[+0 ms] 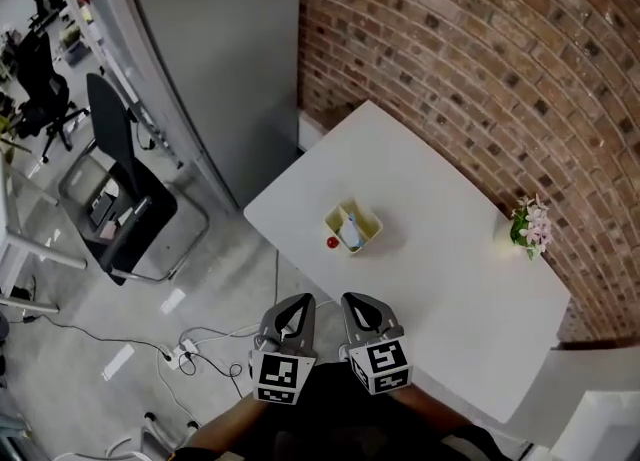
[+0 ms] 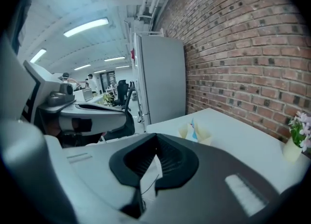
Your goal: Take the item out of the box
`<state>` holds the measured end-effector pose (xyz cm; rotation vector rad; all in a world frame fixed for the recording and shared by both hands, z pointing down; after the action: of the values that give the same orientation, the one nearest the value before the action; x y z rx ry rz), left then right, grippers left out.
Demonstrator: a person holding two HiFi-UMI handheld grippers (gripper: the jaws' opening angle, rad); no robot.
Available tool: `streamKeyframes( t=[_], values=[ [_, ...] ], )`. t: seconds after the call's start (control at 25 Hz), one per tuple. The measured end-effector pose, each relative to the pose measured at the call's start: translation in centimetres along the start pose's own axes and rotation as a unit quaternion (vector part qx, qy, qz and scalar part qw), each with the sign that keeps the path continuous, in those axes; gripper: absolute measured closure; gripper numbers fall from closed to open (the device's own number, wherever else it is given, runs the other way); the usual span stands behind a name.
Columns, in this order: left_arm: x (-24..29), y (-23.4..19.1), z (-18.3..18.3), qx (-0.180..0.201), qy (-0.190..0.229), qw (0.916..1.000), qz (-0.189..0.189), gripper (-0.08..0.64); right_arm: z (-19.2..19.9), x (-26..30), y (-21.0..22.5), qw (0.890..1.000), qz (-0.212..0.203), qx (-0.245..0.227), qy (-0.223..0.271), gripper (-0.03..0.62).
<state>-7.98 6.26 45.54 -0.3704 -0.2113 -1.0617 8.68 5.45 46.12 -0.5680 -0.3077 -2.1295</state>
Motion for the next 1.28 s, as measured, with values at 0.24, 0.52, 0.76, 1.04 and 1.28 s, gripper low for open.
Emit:
streamKeyframes(
  t=[0.24,0.52,0.76,1.04,1.28],
  values=[
    [1.6,-2.5,-0.6,0.007,0.003,0.9992,0.039,0.555,-1.0,1.5,-0.2,0.999,0.048,0.010,-0.005,0.589],
    [4.3,-3.7,-1.0,0.012,-0.002,0.9991,0.040,0.555,-1.6,2.9,1.5,0.998,0.064,0.006,-0.007,0.589],
    [6.5,-3.7,-1.2,0.010,-0.009,0.9994,0.032,0.555,-1.7,4.4,3.6,0.998,0.053,0.009,-0.013,0.538],
    [8.5,-4.3,-0.9,0.003,-0.018,0.9998,0.008,0.555,-1.5,6.0,5.6,0.998,0.052,0.005,-0.025,0.512],
    [10.1,-4.5,-0.4,0.002,-0.030,0.9995,-0.001,0.555,-1.0,7.1,6.9,0.998,0.057,-0.004,-0.038,0.495]
  ],
)
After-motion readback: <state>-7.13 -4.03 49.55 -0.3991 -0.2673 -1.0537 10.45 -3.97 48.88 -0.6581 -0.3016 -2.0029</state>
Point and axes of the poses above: the fingertips, and each gripper's own axes: x forward along the fingers, y to its right, z out of its underside, the point moved 10 cm from there along -x, backward along the fingers, and after that the axes turned 4 degrees about -x, right-handed, at the moved point
